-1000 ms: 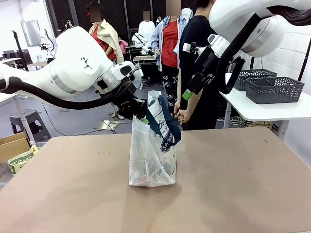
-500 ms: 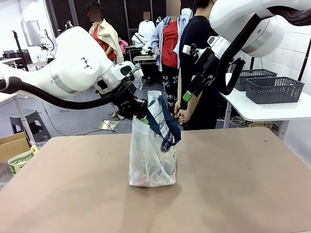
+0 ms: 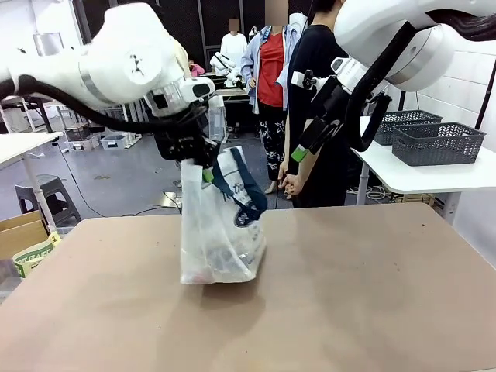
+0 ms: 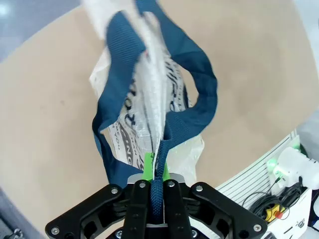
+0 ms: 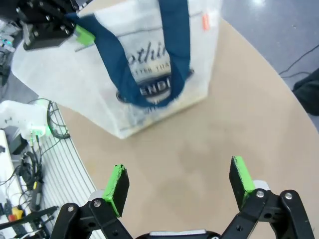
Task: Transfer purchased items from the store into the shopping bag.
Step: Move the Reusable shopping bag to the right side of the table.
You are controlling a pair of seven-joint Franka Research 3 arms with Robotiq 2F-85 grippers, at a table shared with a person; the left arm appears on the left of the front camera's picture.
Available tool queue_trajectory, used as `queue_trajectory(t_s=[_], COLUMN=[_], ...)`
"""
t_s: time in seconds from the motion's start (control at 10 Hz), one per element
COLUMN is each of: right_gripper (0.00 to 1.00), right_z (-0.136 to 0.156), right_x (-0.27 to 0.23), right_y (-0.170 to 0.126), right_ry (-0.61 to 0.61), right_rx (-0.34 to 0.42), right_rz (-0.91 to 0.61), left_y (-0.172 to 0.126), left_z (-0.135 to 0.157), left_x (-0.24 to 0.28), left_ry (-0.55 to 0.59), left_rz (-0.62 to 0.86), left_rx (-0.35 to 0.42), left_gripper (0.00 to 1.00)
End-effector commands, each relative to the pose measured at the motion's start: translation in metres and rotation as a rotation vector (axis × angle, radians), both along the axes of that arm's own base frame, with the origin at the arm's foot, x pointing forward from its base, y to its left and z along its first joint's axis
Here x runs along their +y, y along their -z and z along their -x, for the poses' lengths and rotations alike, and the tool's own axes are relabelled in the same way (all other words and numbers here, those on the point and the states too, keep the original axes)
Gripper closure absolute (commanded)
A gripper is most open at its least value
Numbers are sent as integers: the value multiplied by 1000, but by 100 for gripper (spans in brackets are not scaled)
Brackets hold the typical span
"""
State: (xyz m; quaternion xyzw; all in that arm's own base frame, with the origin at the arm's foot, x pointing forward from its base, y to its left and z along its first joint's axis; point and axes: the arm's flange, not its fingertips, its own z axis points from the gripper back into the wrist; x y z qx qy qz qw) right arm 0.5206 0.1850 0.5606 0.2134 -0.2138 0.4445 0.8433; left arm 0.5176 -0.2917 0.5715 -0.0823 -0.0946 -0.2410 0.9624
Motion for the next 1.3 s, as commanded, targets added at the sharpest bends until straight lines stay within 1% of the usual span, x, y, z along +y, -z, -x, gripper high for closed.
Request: queue_trajectory(t_s=[0.0, 0.1, 0.3, 0.4, 0.7, 0.9, 1.2], right_gripper=[0, 0, 0, 0, 0, 0, 0], right_z=[1, 1, 1, 1, 1, 1, 1], right_x=[-1, -1, -1, -1, -1, -1, -1], right_y=[0, 0, 0, 0, 0, 0, 0], right_ry=[8, 8, 8, 8, 8, 8, 8], right_rx=[14, 14, 14, 14, 14, 14, 14], right_rz=[-1, -1, -1, -1, -1, -1, -1], left_y=[-32, -38, -54, -63, -93, -110, -114], left_z=[-17, -20, -11, -5, 22, 36, 47], left_x=[11, 29, 68, 91, 145, 176, 210], left_ry=[-6, -30, -86, -90, -130, -116, -124], left_rz=[-60, -93, -97, -94, -122, -128, -119], left_rx=[14, 4, -7, -24, -104, -157, -200], left_gripper=[100, 100, 100, 100, 100, 100, 100])
